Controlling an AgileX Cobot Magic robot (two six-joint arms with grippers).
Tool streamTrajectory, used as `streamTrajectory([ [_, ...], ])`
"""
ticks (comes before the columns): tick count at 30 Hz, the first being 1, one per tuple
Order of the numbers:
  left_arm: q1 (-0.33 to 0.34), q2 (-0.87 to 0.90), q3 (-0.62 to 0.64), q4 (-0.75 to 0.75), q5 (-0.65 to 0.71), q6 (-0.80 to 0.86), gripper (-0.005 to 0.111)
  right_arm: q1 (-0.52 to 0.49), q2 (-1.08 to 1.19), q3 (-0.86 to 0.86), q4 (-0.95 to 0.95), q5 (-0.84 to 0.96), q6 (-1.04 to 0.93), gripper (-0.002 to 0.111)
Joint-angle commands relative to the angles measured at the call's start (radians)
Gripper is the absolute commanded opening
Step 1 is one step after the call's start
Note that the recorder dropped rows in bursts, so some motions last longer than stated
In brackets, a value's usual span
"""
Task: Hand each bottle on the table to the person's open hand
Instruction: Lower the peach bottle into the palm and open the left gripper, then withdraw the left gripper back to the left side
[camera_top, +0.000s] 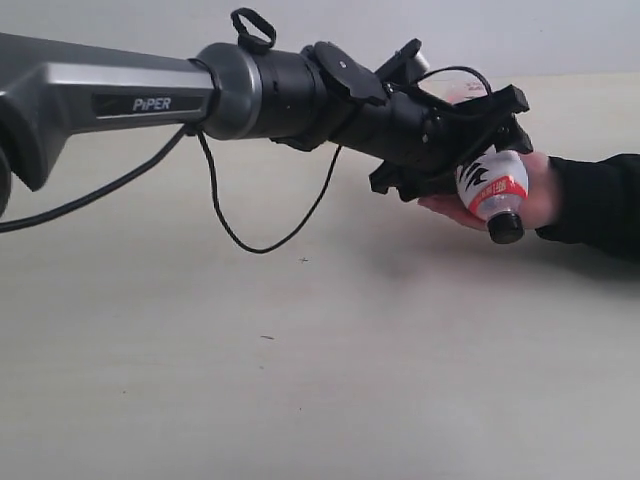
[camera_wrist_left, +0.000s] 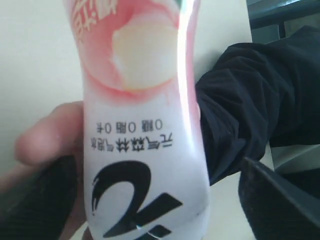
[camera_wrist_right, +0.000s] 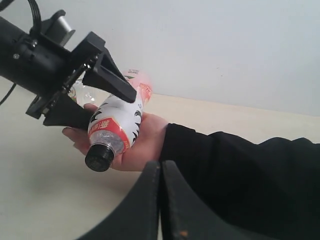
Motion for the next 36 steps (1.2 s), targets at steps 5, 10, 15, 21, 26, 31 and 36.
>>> streamTrajectory([
  [5,0.051,-0.086,-0.003,0.067,0.099,0.001,0.084,-0.004,-0.006,0.005,-0.002,-0.012,-0.003,0.000],
  [10,0.081,-0.135,-0.003,0.123,0.166,0.053,0.083,-0.004,-0.006,0.005,-0.002,-0.012,-0.003,0.000],
  [15,0.102,-0.183,-0.003,0.203,0.223,0.093,0.060,-0.004,-0.006,0.005,-0.002,-0.012,-0.003,0.000],
  [21,0.121,-0.226,-0.003,0.222,0.296,0.210,0.007,-0.004,-0.006,0.005,-0.002,-0.012,-0.003,0.000],
  [26,0.143,-0.251,-0.003,0.229,0.332,0.273,0.000,-0.004,-0.006,0.005,-0.002,-0.012,-0.003,0.000],
  [31,0.174,-0.273,-0.003,0.229,0.390,0.347,0.000,-0.004,-0.006,0.005,-0.002,-0.012,-0.003,0.000],
  [36,0.213,-0.281,-0.003,0.237,0.450,0.407,0.000,-0.004,-0.006,0.005,-0.002,-0.012,-0.003,0.000],
])
